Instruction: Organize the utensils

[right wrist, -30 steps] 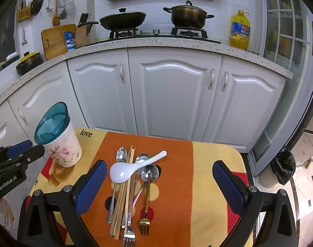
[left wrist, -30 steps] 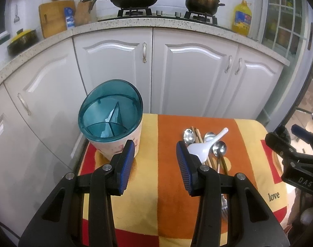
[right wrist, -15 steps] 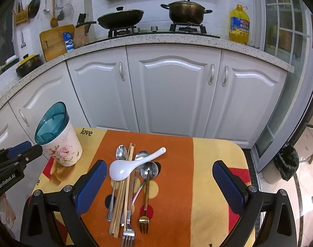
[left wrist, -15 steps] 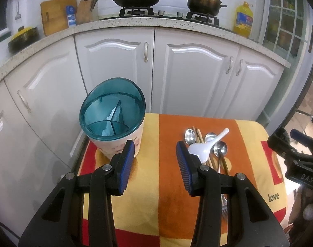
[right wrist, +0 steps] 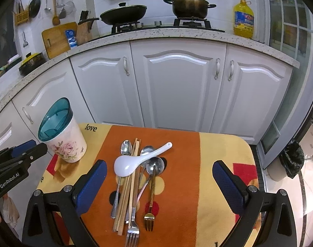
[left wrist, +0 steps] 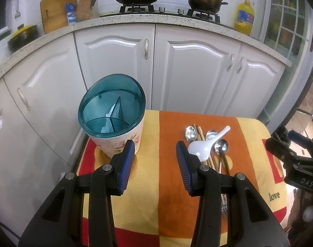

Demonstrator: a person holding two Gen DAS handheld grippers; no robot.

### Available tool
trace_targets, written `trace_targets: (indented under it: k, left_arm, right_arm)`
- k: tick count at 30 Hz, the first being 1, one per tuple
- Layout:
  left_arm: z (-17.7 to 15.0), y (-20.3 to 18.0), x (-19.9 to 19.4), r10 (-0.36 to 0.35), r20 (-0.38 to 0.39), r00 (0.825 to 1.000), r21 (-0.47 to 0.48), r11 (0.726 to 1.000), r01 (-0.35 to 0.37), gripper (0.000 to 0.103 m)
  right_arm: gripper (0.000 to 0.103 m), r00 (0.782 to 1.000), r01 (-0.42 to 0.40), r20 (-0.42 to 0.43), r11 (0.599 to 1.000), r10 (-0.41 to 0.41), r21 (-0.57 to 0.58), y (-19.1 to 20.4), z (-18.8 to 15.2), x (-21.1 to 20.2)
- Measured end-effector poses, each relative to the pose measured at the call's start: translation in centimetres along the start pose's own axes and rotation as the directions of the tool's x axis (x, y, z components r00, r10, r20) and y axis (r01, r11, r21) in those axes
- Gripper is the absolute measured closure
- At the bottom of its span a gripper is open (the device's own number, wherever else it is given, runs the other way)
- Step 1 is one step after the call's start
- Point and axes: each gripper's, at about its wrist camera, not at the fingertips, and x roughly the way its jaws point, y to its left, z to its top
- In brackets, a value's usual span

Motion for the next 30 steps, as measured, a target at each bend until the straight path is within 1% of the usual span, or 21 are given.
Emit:
trace_targets:
  k: [19,30]
  left_arm:
    - [0.0,0.1,0.4,-0.004,-0.006,1.0,-0.01,1.0,0.004,0.062]
    - [-0.2,0.1,1.0,0.001,-0.028,1.0,-0.013,1.0,-0.001,0.062]
  right_arm:
    - [0.001,0.999,-0.033,-0.034,0.999,0.033,0.025,-0.2,-0.4,1.0]
    - [0.001,0.997,-0.045,-0.061,0.998,0.047,0.034,-0.3,-0.6,1.7]
